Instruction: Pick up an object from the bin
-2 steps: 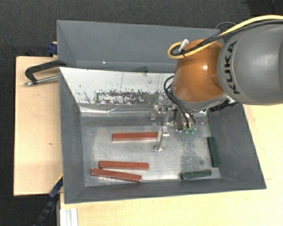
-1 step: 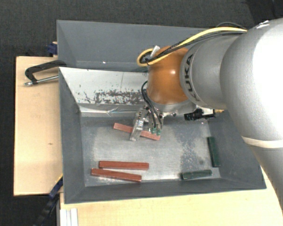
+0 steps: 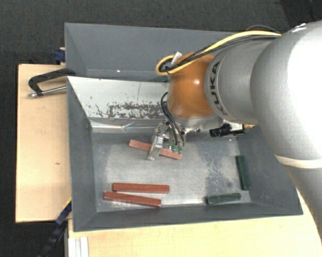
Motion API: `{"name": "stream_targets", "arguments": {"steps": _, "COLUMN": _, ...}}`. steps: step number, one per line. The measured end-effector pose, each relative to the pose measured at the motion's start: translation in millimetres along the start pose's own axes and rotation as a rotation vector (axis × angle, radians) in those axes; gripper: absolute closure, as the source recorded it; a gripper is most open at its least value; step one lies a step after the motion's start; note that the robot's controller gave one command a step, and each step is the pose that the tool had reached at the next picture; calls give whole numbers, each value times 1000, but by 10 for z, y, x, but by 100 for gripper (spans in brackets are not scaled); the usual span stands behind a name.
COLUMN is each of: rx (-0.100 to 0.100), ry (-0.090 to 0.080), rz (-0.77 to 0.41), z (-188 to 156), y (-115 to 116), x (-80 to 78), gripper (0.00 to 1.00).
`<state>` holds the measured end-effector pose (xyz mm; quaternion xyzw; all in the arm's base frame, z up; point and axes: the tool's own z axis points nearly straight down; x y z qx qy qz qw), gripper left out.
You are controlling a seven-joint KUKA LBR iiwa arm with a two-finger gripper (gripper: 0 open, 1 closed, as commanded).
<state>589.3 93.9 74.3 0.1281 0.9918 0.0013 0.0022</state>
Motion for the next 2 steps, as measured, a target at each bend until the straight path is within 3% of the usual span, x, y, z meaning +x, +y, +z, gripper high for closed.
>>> {"name": "stream_targets", "arguments": {"steps": 1, "rx": 3, "ry": 7, "rz": 6, "z": -503, "y": -48, "x": 121, "gripper": 100}}
{"name": "stream_targets", "arguments": {"steps": 2, "rx": 0, "ry": -1, "rz": -16, "z": -1895, "y": -2, "x": -95, "gripper": 100}}
